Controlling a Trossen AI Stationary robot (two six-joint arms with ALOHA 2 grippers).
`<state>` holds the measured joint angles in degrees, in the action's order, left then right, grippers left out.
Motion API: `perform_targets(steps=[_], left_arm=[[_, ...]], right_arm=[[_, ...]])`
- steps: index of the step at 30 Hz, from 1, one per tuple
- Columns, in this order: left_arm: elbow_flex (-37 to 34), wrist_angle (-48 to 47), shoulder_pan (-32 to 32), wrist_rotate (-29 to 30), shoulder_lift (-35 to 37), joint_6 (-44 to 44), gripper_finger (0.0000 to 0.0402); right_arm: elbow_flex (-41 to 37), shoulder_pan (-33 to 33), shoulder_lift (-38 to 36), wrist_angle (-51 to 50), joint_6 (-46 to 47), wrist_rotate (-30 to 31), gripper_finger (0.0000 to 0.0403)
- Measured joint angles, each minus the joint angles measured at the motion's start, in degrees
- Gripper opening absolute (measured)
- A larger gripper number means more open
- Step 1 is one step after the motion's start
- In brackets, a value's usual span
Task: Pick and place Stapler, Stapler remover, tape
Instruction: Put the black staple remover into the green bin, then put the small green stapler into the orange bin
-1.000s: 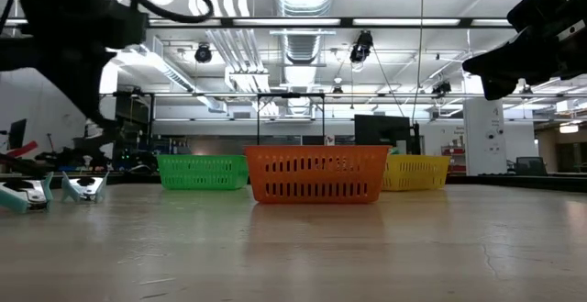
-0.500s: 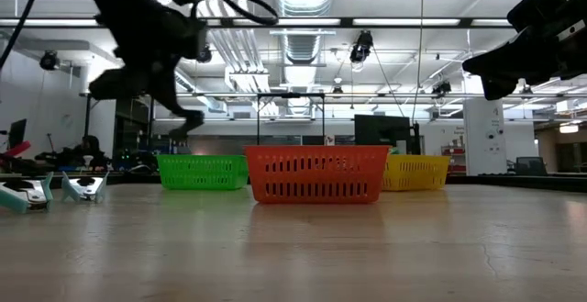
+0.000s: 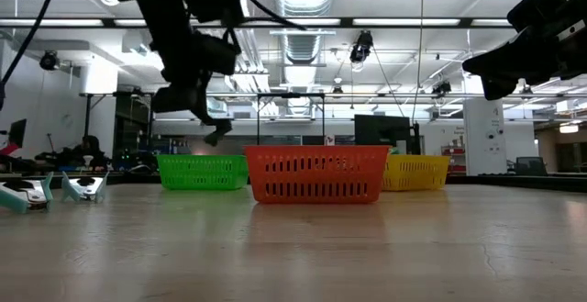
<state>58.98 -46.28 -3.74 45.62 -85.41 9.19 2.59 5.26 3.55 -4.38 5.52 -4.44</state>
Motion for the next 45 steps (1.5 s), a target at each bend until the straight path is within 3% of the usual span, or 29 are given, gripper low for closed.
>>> perform_targets(steps=[4, 12, 16, 31, 41, 45], left_arm=[[-0.49, 0.71, -4.69, -3.97, -0.34, -0.38, 0.0005], [-1.29, 7.54, -11.54, -5.15, -0.5, 0.23, 0.0004], [-1.34, 9.17, -13.62, -12.24, -0.5, 1.09, 0.0007], [-6.09, 11.38, -14.02, -14.63, -0.57, 2.67, 0.0024], [-5.67, 10.92, -13.57, -14.59, -0.57, -1.55, 0.0045], [-3.38, 6.68, -12.3, -15.18, 0.28, -9.11, 0.0056]], right_arm=[[0.0, 0.02, 0.0, 0.0, 0.0, -0.01, 0.0008], [0.0, 0.01, 0.0, 0.0, 0.0, -0.01, 0.0008], [0.0, 0.02, 0.0, -0.01, 0.01, -0.01, 0.0008], [0.0, 0.02, 0.0, 0.0, 0.0, 0.01, 0.0009], [0.0, 0.02, 0.0, 0.0, 0.0, -0.01, 0.0008], [0.0, 0.0, 0.0, 0.0, 0.0, 0.0, 0.0008]])
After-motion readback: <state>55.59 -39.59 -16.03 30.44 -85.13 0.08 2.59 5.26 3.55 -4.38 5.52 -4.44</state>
